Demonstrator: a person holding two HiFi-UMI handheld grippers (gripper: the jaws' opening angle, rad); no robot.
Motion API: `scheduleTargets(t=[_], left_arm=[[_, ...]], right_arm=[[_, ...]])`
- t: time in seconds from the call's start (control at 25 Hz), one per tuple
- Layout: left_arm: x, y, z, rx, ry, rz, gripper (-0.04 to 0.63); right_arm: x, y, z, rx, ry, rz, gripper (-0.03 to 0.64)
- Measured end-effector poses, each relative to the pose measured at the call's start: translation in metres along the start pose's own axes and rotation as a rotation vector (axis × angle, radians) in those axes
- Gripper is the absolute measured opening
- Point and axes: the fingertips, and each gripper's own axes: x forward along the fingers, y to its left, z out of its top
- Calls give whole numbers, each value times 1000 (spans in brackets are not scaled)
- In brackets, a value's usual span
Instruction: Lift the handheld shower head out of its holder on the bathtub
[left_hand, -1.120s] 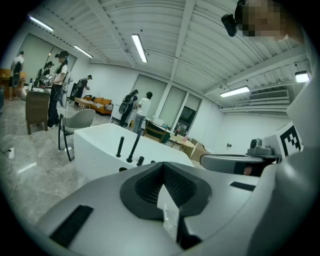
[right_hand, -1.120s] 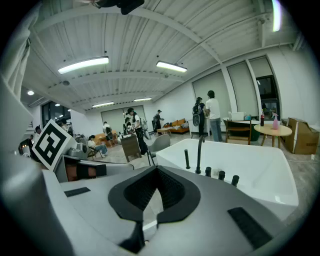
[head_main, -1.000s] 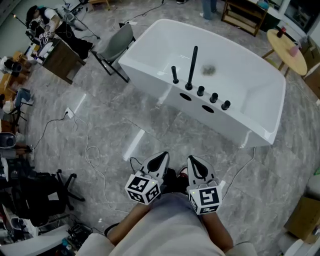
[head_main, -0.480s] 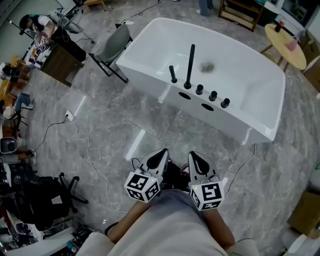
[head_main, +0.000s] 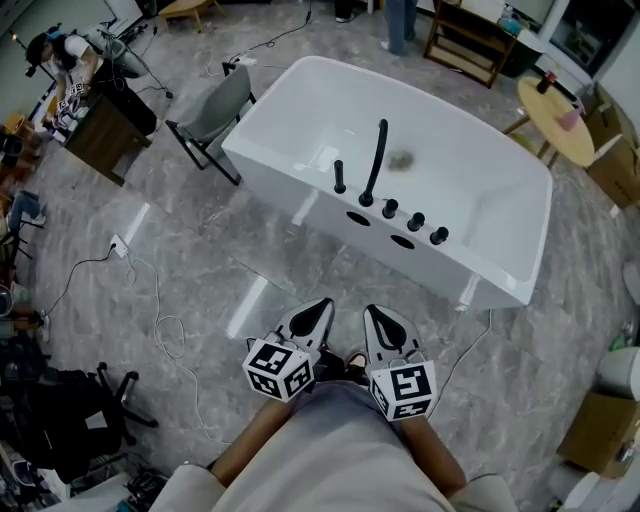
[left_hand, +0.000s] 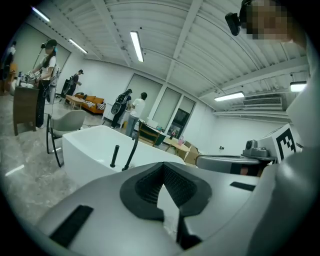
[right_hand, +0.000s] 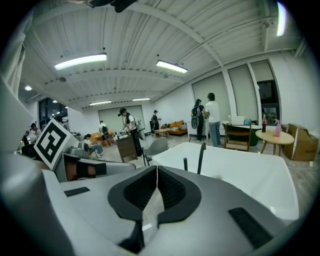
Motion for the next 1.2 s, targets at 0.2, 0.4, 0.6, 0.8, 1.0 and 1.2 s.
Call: scheduleTargets(t=[0.2,0.4,0.6,0.8,1.0,1.2], left_arm=[[-3,23,23,13,-39,16,6],[-11,45,36,17,-76,17,6],[-21,64,41,24,-97,15,6],[-27,83,44,34,-107,21,6],[-33,92,52,45,-124,1,6],[-21,106,59,30,-107,-11,6]], right_arm=[[17,6,16,-10,-3,-38,20],[37,20,26,-47,-2,-47,20],[54,36,33,-72,-6,-59,21],[71,57,34,-78,1,-33,21],[91,81,42,-112,11,47,21],[117,82,47,-118,19,72,20]])
